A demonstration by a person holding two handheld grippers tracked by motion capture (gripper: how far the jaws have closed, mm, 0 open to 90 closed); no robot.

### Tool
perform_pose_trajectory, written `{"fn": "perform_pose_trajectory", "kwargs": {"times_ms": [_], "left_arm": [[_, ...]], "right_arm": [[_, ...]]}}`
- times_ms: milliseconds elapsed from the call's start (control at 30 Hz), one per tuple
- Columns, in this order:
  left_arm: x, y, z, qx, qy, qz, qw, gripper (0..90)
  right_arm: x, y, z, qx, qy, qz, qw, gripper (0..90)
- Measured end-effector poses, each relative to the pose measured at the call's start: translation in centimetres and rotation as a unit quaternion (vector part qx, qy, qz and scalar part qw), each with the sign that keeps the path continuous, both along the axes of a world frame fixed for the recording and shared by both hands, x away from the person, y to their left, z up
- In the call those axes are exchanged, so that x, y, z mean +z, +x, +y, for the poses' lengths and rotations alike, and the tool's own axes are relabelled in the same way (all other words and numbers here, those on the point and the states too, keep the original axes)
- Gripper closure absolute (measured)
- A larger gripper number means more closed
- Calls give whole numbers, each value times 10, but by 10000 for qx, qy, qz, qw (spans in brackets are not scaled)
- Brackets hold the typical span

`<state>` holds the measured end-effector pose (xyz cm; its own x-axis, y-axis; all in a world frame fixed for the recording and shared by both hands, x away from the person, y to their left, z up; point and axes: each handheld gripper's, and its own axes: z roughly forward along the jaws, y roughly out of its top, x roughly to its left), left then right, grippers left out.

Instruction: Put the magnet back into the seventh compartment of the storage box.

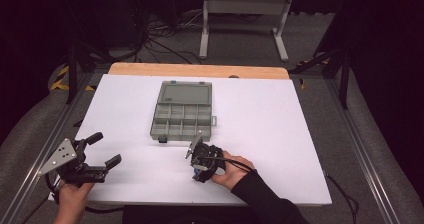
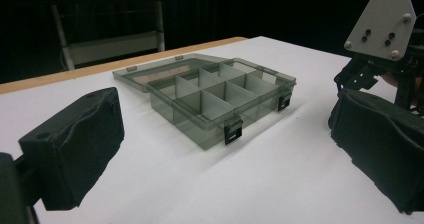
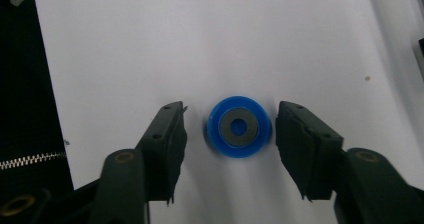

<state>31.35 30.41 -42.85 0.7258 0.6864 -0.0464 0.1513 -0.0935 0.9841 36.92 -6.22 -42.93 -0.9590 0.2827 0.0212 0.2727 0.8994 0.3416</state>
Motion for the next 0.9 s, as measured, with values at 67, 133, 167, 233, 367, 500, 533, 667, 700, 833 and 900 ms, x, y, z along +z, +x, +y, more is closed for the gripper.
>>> {"fn": "perform_pose_trajectory", "kwargs": {"times_ms": [67,133,167,233,367,500,533,667,700,833,900], "left_arm": [[0,0,0,0,5,0,10000,8],[0,0,0,1,-2,-1,10000,9],[0,0,0,1,-2,-1,10000,9],[0,0,0,0,2,-1,10000,9],[0,0,0,-2,5,-3,10000,9],[0,0,0,4,4,1,10000,9],[0,0,0,2,4,4,10000,9],[0,0,0,-1,9,2,10000,9],[0,0,0,1,2,3,10000,10],[0,0,0,-5,9,3,10000,9],[0,0,0,-1,7,-1,10000,9]], "right_arm": [[0,0,0,24,-33,-100,9999,562],[1,0,0,46,-42,-123,9999,615],[1,0,0,46,-42,-123,9999,615],[1,-2,1,39,-54,-136,9999,620],[2,-3,1,94,-13,-210,9997,621],[8,-3,-1,91,93,-156,9998,621],[10,-3,-2,105,112,-153,9998,621],[21,-4,-3,101,190,-232,9995,620],[24,-4,-3,102,227,-237,9994,621],[34,-4,-6,76,337,-271,9990,620],[38,-3,-7,68,377,-297,9988,620]]}}
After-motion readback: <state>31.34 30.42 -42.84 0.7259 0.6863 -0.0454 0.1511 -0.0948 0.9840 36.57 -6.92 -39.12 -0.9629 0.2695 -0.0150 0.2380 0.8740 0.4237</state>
